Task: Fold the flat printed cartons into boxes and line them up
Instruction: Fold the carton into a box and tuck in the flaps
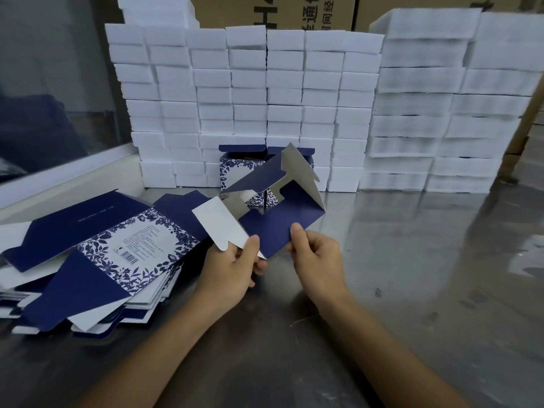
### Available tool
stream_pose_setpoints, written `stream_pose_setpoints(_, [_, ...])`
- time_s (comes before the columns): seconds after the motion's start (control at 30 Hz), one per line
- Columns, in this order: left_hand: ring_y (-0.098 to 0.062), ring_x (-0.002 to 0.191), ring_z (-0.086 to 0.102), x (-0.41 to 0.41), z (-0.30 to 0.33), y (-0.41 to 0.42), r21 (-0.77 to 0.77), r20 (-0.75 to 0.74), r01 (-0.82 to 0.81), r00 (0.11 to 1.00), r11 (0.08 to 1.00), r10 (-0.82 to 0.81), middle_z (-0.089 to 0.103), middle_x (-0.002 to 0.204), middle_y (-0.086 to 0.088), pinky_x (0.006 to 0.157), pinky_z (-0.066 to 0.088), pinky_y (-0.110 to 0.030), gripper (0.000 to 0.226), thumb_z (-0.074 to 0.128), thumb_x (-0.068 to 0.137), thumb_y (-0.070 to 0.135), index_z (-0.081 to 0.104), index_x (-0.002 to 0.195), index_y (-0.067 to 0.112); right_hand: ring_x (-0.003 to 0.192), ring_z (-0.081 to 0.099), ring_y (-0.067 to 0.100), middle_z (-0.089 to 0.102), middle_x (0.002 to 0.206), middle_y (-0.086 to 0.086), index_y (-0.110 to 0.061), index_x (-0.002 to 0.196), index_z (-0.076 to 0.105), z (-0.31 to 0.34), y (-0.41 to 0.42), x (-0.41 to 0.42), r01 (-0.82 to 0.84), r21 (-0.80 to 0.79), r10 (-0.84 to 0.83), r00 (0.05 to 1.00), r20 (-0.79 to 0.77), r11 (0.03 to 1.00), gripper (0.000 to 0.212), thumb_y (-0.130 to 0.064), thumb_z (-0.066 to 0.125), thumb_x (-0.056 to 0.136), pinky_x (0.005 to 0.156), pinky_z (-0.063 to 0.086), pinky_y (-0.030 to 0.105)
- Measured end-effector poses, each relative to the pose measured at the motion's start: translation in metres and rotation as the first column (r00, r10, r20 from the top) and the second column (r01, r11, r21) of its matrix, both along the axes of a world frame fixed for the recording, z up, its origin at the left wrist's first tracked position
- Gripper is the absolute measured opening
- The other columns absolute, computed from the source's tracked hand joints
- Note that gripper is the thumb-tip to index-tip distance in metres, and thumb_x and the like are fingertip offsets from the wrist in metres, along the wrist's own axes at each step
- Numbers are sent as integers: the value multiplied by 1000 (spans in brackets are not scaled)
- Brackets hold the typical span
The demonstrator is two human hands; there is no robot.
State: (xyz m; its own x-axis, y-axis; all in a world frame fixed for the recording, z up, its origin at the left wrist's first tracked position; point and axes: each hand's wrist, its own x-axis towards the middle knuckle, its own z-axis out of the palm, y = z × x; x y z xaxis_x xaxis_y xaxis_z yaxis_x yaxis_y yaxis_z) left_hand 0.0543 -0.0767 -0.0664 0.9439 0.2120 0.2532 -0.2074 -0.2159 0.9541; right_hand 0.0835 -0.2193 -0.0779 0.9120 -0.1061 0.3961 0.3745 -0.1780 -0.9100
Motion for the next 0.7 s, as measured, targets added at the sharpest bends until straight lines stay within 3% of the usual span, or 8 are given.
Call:
stream_pose_setpoints(0.1, [-6, 50, 60, -1, -1, -2, 23, 3, 24, 1000, 999, -24, 67, 57, 2, 45, 48, -21, 35, 53, 99, 22, 63, 71, 5, 45, 34, 8, 41, 45, -9, -15, 60, 57, 1, -9, 4, 16, 2, -16, 1000, -7, 1000, 48, -37, 52, 103, 51, 30, 27])
stream_pose_setpoints(0.3, [-11, 58, 64, -2, -2, 1, 46, 9, 50, 999, 998, -51, 67, 58, 1, 47, 49, -23, 31, 54, 98, 23, 64, 72, 8, 46, 37, 10, 47, 49, -1, 12, 71, 57, -1, -11, 7, 39, -45, -40, 999, -5, 998, 49, -28, 55, 100, 57, 40, 35])
stream_pose_setpoints(0.4, [-11, 58, 64, -2, -1, 1, 45, 2, 49, 999, 998, -49, 67, 58, 2, 47, 49, -23, 31, 55, 98, 21, 64, 71, 9, 45, 34, 7, 41, 45, -9, 2, 65, 58, -2, -11, 7, 64, -19, -64, 998, 15, 998, 49, -31, 55, 101, 54, 36, 31])
stream_pose_setpoints(0.53, [-4, 44, 56, -2, 3, 3, 30, 5, -1, 1000, 1000, 1, 65, 54, 0, 44, 45, -17, 32, 57, 96, 17, 63, 67, 5, 49, 36, 10, 42, 48, -8, -18, 59, 56, -1, -17, 11, 133, 70, -133, 991, -3, 989, 48, -38, 52, 103, 55, 32, 30])
stream_pose_setpoints(0.7, [-9, 46, 56, -4, 4, 3, 40, 3, -15, 1000, 999, 15, 64, 52, -2, 46, 48, -21, 30, 59, 93, 13, 63, 64, 6, 47, 37, 5, 45, 45, -14, -19, 60, 54, -3, -27, 16, 168, -4, -168, 986, 4, 986, 47, -35, 49, 104, 53, 31, 24])
